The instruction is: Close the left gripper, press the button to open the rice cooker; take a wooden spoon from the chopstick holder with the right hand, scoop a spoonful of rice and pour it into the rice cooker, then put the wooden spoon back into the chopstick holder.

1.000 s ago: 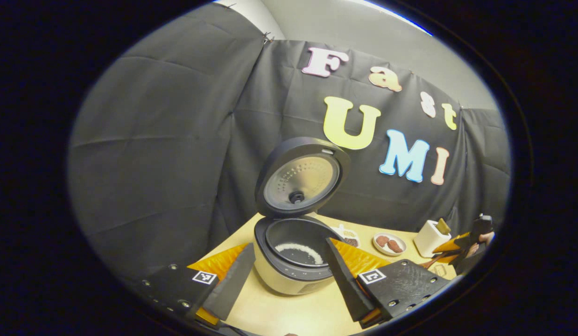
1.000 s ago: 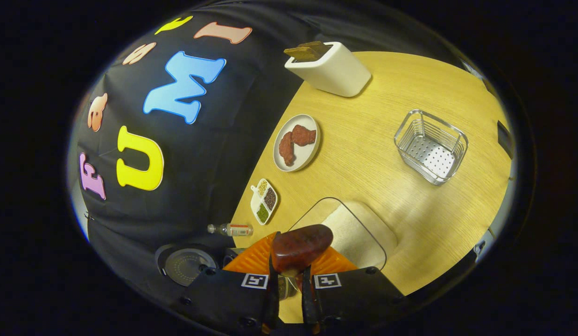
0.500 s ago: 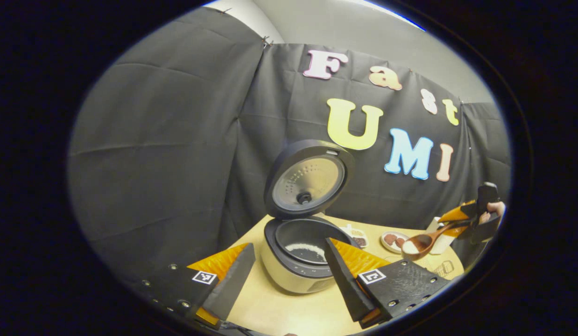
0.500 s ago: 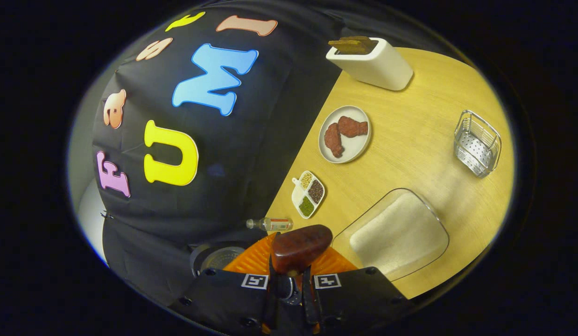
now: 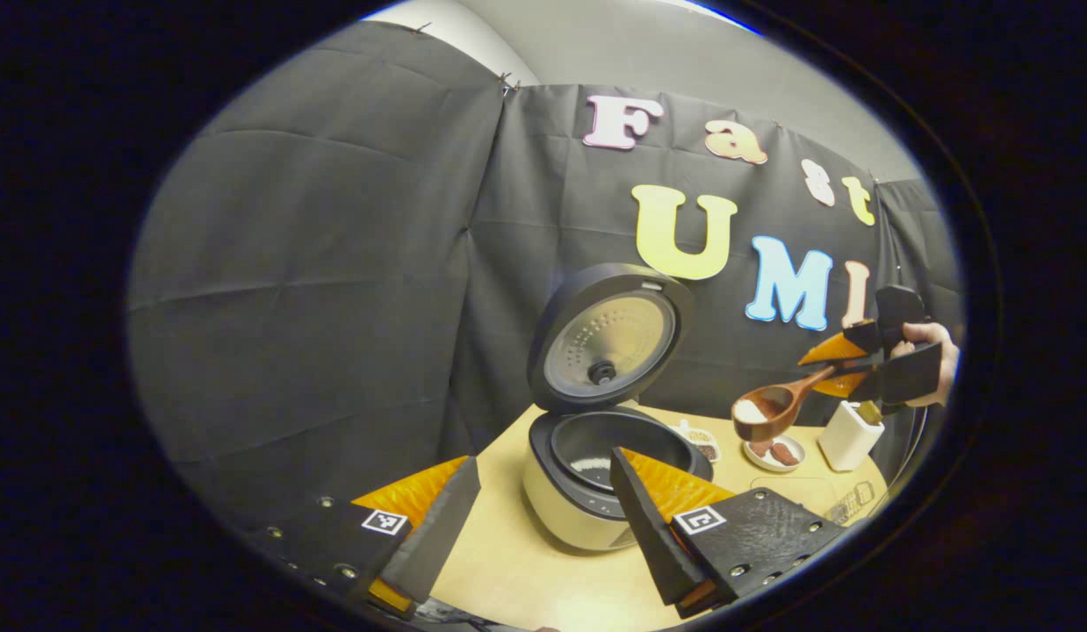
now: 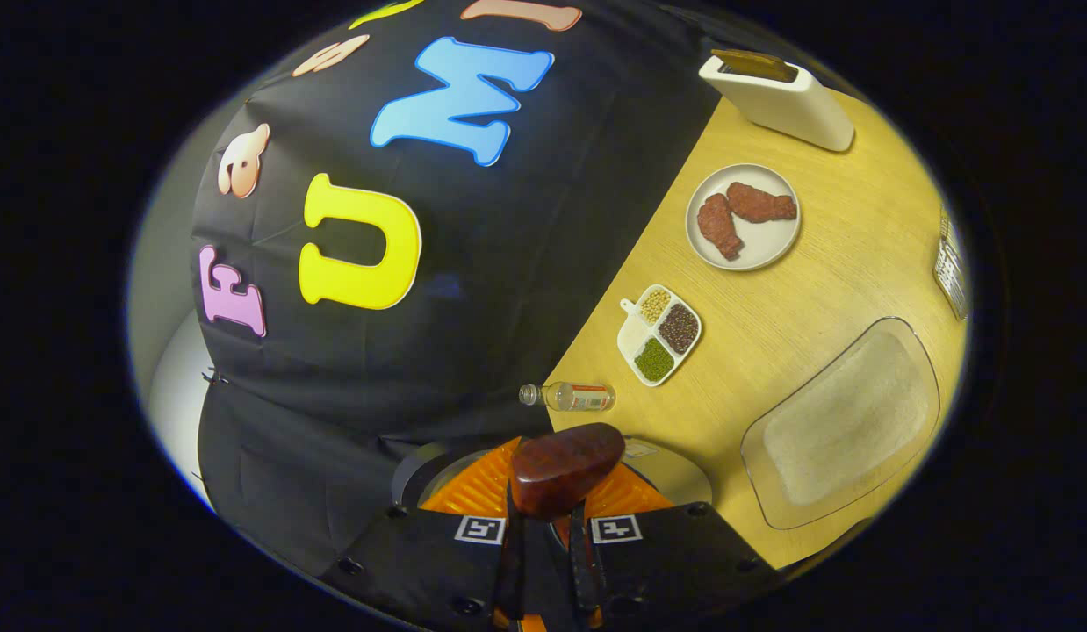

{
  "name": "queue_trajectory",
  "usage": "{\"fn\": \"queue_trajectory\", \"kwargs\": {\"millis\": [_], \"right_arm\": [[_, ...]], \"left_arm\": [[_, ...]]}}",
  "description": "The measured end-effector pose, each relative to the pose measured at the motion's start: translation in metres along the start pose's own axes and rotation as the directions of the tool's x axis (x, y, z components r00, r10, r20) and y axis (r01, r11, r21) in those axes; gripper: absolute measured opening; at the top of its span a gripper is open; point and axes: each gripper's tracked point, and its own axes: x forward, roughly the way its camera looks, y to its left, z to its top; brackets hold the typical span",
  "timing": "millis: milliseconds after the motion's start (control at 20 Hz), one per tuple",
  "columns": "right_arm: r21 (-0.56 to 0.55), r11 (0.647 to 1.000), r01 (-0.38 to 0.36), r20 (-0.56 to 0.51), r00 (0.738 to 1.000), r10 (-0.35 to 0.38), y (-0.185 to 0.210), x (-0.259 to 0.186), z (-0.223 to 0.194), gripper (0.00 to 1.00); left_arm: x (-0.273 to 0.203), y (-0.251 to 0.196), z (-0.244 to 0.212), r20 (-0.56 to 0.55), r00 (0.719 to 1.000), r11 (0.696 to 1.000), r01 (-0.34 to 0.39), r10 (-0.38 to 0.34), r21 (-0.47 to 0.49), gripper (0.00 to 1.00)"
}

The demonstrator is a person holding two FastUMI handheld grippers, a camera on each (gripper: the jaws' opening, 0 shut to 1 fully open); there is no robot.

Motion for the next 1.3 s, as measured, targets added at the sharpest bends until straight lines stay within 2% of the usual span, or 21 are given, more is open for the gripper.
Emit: {"fn": "queue_trajectory", "kwargs": {"millis": [150,350,400,450,550,700,900,1300], "right_arm": [[-0.057,0.998,-0.016,-0.035,0.999,0.014,0.022,0.023,-0.019,0.21],[-0.155,0.988,-0.007,-0.065,0.998,-0.003,0.031,0.053,-0.043,0.21],[-0.188,0.982,-0.005,-0.07,0.998,-0.008,0.033,0.058,-0.047,0.22],[-0.222,0.975,-0.003,-0.074,0.997,-0.013,0.034,0.063,-0.053,0.17],[-0.293,0.956,-0.001,-0.079,0.997,-0.023,0.038,0.071,-0.062,0.21],[-0.404,0.915,-0.004,-0.082,0.996,-0.032,0.042,0.082,-0.073,0.21],[-0.538,0.843,-0.008,-0.058,0.998,-0.028,0.046,0.097,-0.079,0.21],[-0.698,0.715,-0.042,-0.049,0.999,0.012,0.059,0.112,-0.097,0.21]], "left_arm": [[0.002,0.011,-0.002,-0.003,1.0,1.0,-0.025,0.024,-0.01,0.94],[0.002,0.028,0.001,-0.002,0.998,0.997,-0.07,0.069,-0.015,0.94],[0.0,0.031,-0.001,-0.002,0.997,0.997,-0.08,0.08,-0.017,0.94],[-0.001,0.035,-0.003,-0.004,0.996,0.996,-0.09,0.09,-0.021,0.94],[-0.001,0.042,-0.004,-0.009,0.994,0.994,-0.109,0.109,-0.023,0.94],[-0.001,0.05,-0.007,-0.011,0.991,0.991,-0.136,0.136,-0.014,0.94],[-0.006,0.052,-0.007,-0.016,0.988,0.989,-0.151,0.151,-0.006,0.94],[-0.017,0.05,-0.004,-0.021,0.984,0.984,-0.176,0.176,0.021,0.94]]}}
